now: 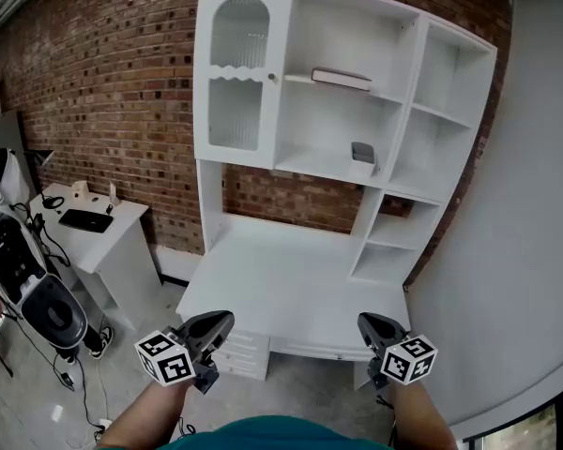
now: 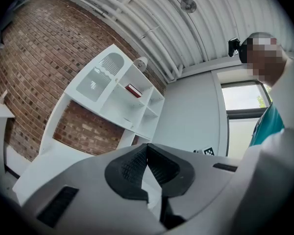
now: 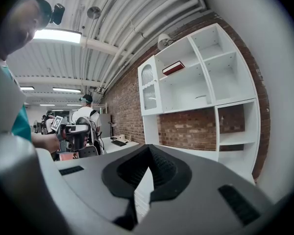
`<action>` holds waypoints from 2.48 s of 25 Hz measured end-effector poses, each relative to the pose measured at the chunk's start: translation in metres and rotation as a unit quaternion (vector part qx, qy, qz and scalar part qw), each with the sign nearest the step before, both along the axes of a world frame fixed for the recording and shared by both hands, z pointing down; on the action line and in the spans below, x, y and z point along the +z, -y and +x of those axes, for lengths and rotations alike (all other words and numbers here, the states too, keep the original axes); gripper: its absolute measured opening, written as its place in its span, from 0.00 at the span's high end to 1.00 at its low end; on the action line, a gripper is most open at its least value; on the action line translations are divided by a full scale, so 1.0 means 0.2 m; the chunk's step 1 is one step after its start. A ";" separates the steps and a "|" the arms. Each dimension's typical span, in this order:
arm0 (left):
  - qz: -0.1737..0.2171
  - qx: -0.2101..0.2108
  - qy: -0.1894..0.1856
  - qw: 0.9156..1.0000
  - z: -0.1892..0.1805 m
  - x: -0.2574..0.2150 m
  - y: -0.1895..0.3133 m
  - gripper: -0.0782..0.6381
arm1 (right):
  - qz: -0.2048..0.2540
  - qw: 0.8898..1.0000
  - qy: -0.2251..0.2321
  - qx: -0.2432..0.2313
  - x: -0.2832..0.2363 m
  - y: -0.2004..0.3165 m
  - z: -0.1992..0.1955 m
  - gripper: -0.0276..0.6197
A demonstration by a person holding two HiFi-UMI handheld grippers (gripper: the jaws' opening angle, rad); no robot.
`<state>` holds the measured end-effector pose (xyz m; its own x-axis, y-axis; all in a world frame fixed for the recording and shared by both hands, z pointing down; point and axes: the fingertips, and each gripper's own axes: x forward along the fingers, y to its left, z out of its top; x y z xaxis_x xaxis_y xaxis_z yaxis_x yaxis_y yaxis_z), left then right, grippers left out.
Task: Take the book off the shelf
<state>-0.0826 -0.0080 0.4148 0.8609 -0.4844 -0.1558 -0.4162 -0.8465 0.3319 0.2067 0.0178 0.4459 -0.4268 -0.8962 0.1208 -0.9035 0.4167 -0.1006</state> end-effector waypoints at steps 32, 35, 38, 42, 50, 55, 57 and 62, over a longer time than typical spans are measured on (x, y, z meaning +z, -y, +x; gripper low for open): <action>0.024 -0.042 -0.003 0.999 0.43 -0.11 -0.10 0.87 | 0.045 0.998 -0.006 -0.054 -0.19 0.08 0.37 0.92; 0.024 -0.038 -0.010 0.999 0.40 -0.08 0.02 0.87 | 0.041 0.998 -0.009 -0.049 -0.16 0.18 0.35 0.92; 0.021 -0.029 -0.018 0.999 0.37 -0.07 0.19 0.87 | 0.040 0.998 -0.016 -0.040 -0.16 0.31 0.33 0.92; 0.027 -0.002 -0.031 0.999 0.32 -0.08 0.49 0.87 | 0.050 0.998 -0.023 -0.019 -0.19 0.53 0.28 0.92; 0.040 0.066 -0.027 0.997 0.25 -0.21 1.17 0.87 | 0.077 0.997 -0.023 0.023 -0.34 1.05 0.12 0.92; 0.051 0.093 -0.024 0.994 0.19 -0.30 1.45 0.87 | 0.088 0.995 -0.020 0.043 -0.43 1.30 0.03 0.92; 0.054 0.101 -0.023 0.993 0.17 -0.32 1.54 0.87 | 0.092 0.994 -0.022 0.046 -0.46 1.37 0.00 0.92; 0.061 0.109 -0.017 0.992 0.17 -0.38 1.68 0.87 | 0.098 0.994 -0.015 0.049 -0.54 1.49 -0.03 0.92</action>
<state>-0.0480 -0.3439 0.3389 0.9366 -0.2626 -0.2321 -0.2088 -0.9499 0.2326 0.2016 -0.2805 0.3386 -0.3349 -0.9410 -0.0491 -0.9421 0.3352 0.0021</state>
